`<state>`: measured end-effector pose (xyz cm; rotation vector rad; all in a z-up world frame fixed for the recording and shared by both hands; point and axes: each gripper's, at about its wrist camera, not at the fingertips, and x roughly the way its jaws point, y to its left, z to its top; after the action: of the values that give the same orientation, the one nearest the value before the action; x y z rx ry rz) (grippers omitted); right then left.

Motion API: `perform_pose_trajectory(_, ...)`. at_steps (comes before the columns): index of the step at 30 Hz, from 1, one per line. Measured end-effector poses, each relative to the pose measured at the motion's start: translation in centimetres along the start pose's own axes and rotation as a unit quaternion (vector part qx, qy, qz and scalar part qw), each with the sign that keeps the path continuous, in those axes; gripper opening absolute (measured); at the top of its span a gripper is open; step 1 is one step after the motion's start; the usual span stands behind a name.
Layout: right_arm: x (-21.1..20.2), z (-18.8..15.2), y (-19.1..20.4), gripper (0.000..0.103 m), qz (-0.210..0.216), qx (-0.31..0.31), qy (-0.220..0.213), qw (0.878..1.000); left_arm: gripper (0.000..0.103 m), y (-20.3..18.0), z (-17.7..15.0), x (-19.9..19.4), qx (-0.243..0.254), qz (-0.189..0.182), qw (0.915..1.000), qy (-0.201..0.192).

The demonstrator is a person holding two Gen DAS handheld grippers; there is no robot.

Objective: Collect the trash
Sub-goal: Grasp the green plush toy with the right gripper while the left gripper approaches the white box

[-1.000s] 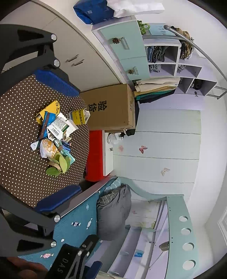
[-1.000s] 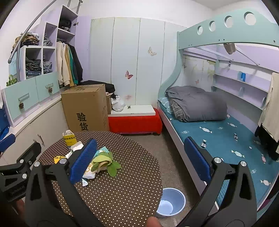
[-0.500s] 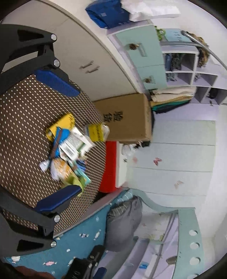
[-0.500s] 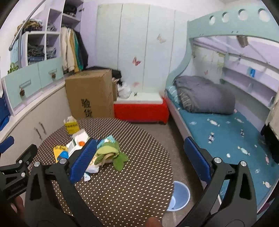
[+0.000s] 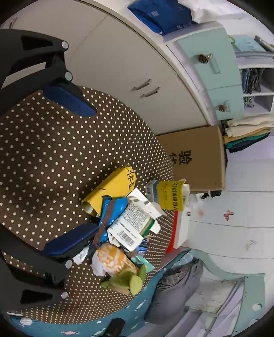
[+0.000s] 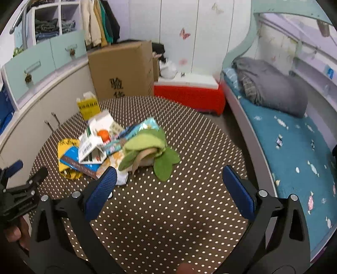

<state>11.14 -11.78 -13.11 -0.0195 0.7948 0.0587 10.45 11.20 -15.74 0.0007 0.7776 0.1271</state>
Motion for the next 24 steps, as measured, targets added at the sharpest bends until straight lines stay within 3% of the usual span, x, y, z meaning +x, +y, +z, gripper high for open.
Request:
perform_pose_trajectory(6,3.7,0.2,-0.2,0.098,0.02,0.013,0.02,1.0,0.099,-0.4,0.2,1.1,0.002,-0.003,1.0,0.008)
perform_pose_trajectory(13,8.4,3.1,0.0,0.095,0.069,0.029,0.027,0.997,0.099,-1.3,0.9,1.3,0.012,-0.009,0.9999,0.001)
perform_pose_trajectory(14,9.3,3.3,-0.2,0.09,0.082,0.037,0.039,0.995,0.099,-1.5,1.2,1.3,0.015,-0.011,0.9998,-0.003)
perform_pose_trajectory(16,10.1,3.4,-0.6,0.044,0.115,0.056,0.051,0.991,0.099,-1.9,1.6,1.3,0.022,-0.013,0.9996,-0.01)
perform_pose_trajectory(17,10.2,3.4,-0.9,0.036,0.127,0.064,0.053,0.988,0.099,-2.2,1.9,1.3,0.028,-0.015,0.9994,-0.014)
perform_pose_trajectory(19,9.9,3.2,-1.2,0.024,0.137,0.07,0.05,0.987,0.099,-2.8,2.3,1.6,0.038,-0.022,0.9989,-0.019)
perform_pose_trajectory(24,7.6,2.3,-3.1,0.02,0.145,0.094,0.028,0.985,0.099,-5.4,3.5,2.9,0.084,-0.043,0.9954,-0.02)
